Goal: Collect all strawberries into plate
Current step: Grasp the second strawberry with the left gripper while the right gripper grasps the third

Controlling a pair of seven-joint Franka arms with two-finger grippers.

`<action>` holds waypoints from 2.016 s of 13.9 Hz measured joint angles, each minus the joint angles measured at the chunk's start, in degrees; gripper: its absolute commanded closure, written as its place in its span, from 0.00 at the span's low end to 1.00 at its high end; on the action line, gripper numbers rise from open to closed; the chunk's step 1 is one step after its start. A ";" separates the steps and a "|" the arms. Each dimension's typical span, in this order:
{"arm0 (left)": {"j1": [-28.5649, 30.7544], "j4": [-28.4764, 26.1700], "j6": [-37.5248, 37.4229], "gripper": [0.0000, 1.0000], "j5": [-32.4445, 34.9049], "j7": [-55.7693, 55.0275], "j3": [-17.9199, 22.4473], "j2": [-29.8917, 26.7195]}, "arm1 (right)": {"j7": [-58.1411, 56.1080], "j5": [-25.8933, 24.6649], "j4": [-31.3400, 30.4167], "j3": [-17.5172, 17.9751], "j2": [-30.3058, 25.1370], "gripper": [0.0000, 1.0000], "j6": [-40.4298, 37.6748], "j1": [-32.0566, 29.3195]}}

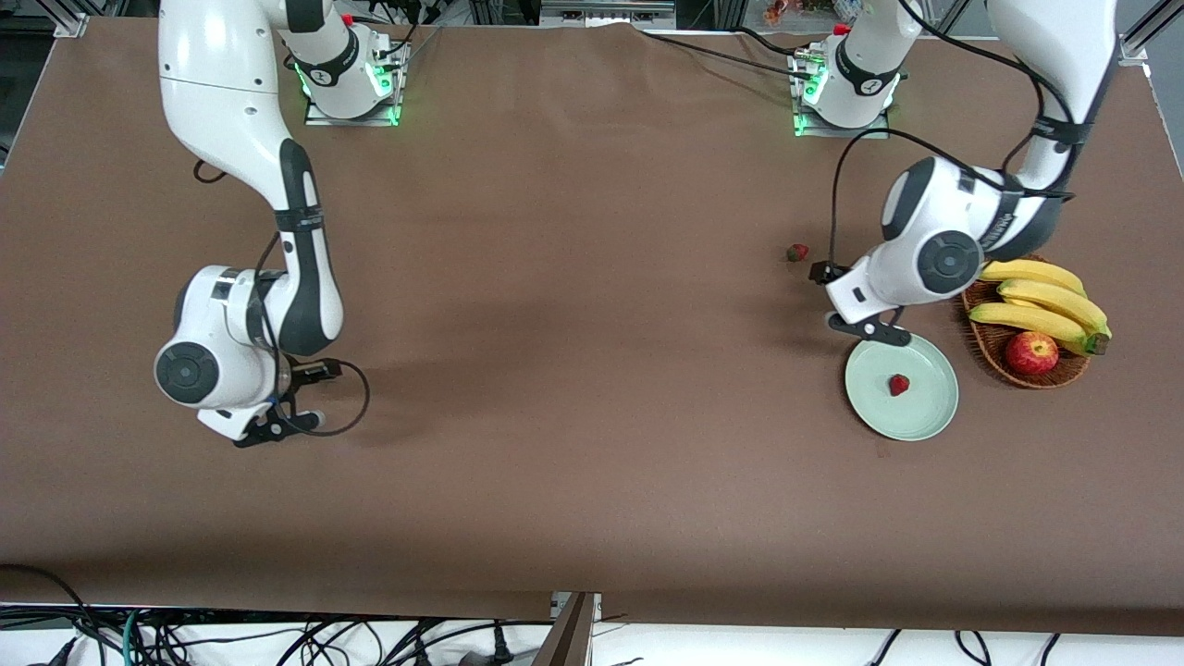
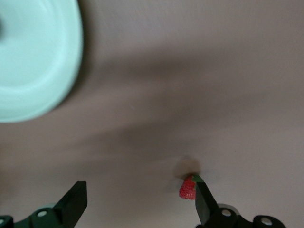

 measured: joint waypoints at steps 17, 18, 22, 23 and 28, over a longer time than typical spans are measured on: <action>0.88 -17.18 17.84 0.53 4.42 -9.52 -8.53 -1.28 | 3.62 4.49 3.04 2.69 -1.40 1.00 -0.95 0.23; 0.88 -17.28 17.93 0.55 4.42 -9.52 -8.53 -1.10 | 10.69 4.61 6.17 3.02 -1.46 1.00 -3.27 2.49; 1.37 -17.41 18.21 0.92 5.91 -9.53 -8.37 -0.11 | 41.62 4.79 15.22 13.22 -1.25 1.00 -4.25 9.35; 1.70 -17.38 18.32 0.95 6.12 -9.52 -8.40 -0.12 | 48.86 4.77 17.07 16.57 -0.67 1.00 -3.21 9.69; 3.78 -15.95 18.71 0.96 7.09 -8.79 -8.22 -0.32 | 71.61 4.77 22.87 28.32 4.95 0.98 11.80 10.29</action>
